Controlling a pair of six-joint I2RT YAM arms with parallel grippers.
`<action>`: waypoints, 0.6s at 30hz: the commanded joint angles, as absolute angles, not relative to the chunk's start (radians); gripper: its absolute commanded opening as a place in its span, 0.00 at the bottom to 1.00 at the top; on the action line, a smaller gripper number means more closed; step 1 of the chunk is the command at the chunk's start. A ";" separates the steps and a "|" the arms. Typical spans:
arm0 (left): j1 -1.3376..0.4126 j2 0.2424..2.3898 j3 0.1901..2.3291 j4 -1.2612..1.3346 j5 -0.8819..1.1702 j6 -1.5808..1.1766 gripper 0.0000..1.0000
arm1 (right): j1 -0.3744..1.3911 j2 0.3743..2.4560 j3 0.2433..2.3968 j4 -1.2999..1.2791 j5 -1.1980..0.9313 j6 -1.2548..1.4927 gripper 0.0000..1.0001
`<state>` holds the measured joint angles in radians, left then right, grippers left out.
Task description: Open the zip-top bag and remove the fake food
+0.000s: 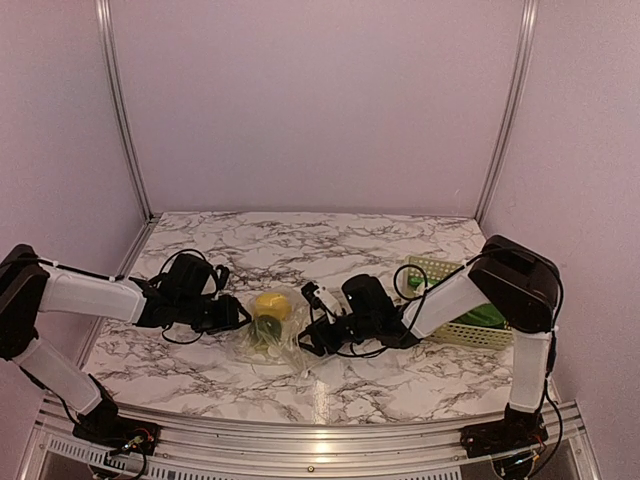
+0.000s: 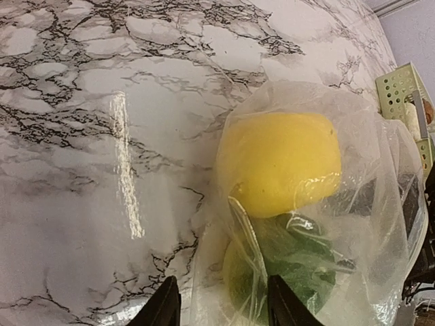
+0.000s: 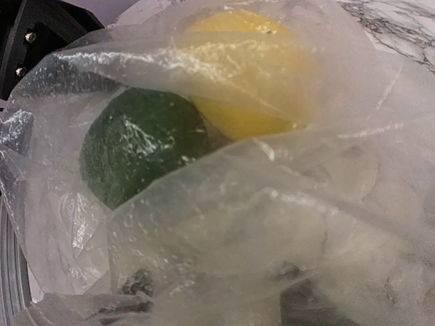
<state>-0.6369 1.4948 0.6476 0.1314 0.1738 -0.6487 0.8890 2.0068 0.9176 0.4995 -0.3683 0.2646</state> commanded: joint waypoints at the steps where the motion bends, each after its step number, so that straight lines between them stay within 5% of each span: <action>1: -0.668 1.497 0.647 0.071 0.160 -0.607 0.46 | 0.909 2.024 0.910 0.504 -0.394 0.243 0.61; 18: -0.830 1.744 0.861 0.056 0.127 -0.506 0.21 | 0.917 2.034 0.968 0.508 -0.439 0.148 0.78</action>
